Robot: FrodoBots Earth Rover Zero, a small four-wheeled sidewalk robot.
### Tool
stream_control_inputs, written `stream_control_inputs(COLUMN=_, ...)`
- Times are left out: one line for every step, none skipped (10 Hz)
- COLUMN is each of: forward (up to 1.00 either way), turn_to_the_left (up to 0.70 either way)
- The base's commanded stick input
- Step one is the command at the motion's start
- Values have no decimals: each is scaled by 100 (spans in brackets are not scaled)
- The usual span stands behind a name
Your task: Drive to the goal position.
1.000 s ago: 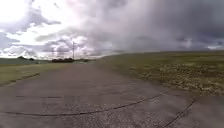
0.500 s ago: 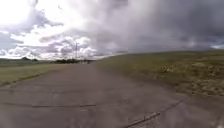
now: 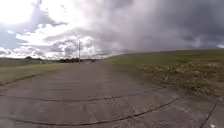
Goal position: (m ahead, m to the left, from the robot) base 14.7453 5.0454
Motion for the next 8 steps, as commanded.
stream_control_inputs(forward=100, turn_to_the_left=0)
stream_control_inputs(forward=100, turn_to_the_left=2)
stream_control_inputs(forward=100, turn_to_the_left=16)
stream_control_inputs(forward=100, turn_to_the_left=30)
stream_control_inputs(forward=100, turn_to_the_left=22)
stream_control_inputs(forward=100, turn_to_the_left=3)
stream_control_inputs(forward=100, turn_to_the_left=0)
stream_control_inputs(forward=100, turn_to_the_left=0)
